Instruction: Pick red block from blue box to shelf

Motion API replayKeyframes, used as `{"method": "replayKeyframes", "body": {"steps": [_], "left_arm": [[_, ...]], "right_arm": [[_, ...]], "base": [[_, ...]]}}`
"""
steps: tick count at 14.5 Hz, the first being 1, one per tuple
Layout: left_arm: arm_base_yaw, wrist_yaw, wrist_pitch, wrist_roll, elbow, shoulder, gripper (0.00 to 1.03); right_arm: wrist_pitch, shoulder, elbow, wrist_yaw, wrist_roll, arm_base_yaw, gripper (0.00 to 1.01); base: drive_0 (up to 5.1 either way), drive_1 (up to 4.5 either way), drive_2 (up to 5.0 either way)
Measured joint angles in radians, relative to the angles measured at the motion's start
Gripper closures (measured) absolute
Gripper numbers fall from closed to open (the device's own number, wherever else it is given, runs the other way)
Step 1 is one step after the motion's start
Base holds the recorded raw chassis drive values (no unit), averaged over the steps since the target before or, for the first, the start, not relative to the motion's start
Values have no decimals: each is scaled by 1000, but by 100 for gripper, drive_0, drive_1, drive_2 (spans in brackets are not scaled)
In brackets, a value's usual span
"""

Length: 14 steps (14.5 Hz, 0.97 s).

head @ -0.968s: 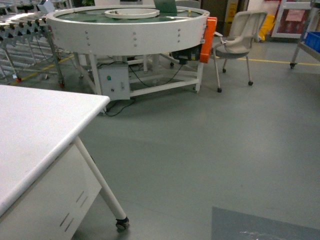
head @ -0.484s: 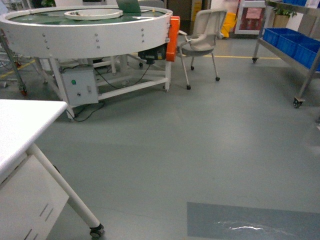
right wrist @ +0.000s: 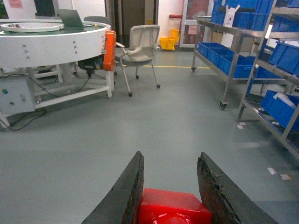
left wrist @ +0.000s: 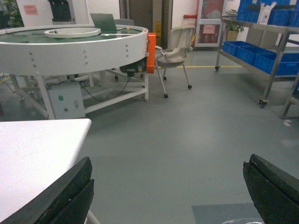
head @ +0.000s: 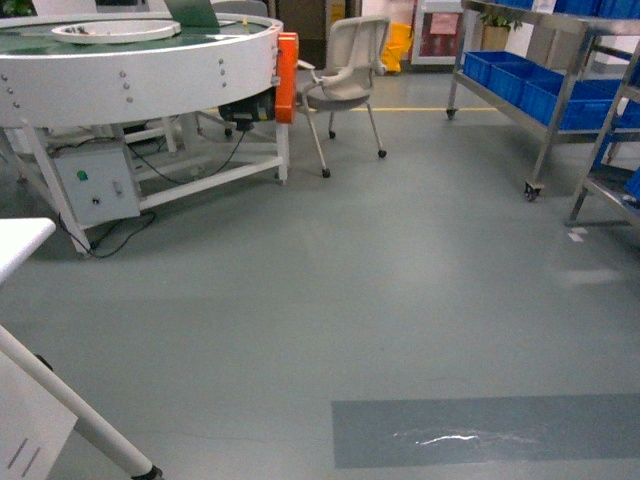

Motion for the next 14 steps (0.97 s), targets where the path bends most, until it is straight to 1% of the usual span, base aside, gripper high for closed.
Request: {"method": "replayKeyframes", "body": {"steps": [3, 14], "left_arm": [[0, 0, 0, 0, 0, 0, 5], [0, -1, -3, 0, 0, 0, 5]], "right_arm": [[0, 0, 0, 0, 0, 0, 73], [-2, 0, 0, 0, 0, 0, 73]], "base": [[-39, -39, -39], [-6, 422, -433]]}}
